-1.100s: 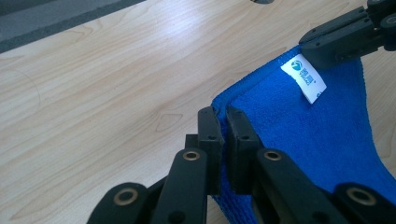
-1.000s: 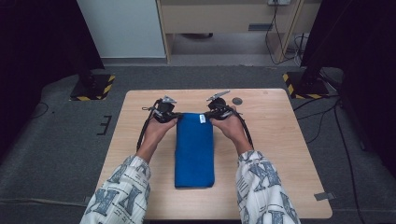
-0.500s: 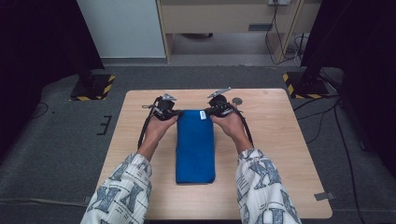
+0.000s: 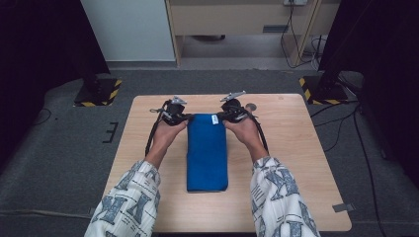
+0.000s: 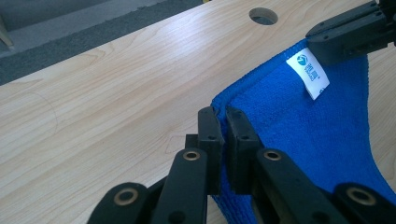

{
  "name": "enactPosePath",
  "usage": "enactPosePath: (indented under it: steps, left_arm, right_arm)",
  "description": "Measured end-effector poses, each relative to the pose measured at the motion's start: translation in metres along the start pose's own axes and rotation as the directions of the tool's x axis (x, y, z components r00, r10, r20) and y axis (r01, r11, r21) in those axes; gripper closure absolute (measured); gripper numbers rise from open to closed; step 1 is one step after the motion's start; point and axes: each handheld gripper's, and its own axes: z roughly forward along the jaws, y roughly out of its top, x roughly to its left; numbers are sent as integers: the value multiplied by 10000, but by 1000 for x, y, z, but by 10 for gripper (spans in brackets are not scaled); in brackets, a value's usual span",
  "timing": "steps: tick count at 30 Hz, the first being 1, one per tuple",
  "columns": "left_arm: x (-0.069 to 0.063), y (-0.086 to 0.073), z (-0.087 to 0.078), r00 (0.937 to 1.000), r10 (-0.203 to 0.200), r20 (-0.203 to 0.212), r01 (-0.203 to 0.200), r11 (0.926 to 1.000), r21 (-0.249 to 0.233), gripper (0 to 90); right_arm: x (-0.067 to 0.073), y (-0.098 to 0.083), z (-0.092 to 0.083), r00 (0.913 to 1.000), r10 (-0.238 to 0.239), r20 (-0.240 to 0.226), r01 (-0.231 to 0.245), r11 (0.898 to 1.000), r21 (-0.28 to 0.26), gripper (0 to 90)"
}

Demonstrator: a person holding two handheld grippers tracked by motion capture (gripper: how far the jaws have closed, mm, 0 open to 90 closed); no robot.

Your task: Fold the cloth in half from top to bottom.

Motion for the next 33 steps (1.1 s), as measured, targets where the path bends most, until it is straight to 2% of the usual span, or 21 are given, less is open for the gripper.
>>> enactPosePath:
  steps: [12, 17, 24, 33]
  left_arm:
    - [-10, -1, -8, 9996, 273, 71, -272, 9996, -84, 855]
    - [-16, -5, -13, 9997, 186, 143, -183, 9996, -193, 855]
    - [-23, -9, -19, 9987, 492, 97, -491, 9988, -93, 855]
    - [-35, -8, -34, 9952, 960, 161, -957, 9952, -195, 855]
  right_arm:
    - [6, -9, -11, 10000, -62, -18, 62, 9999, -139, 873]
    - [11, -15, -17, 10000, -84, -31, 83, 9997, -233, 873]
    - [18, -22, -26, 9999, -106, -24, 105, 9993, -349, 873]
    - [25, -25, -41, 9994, -324, -73, 320, 9981, -533, 873]
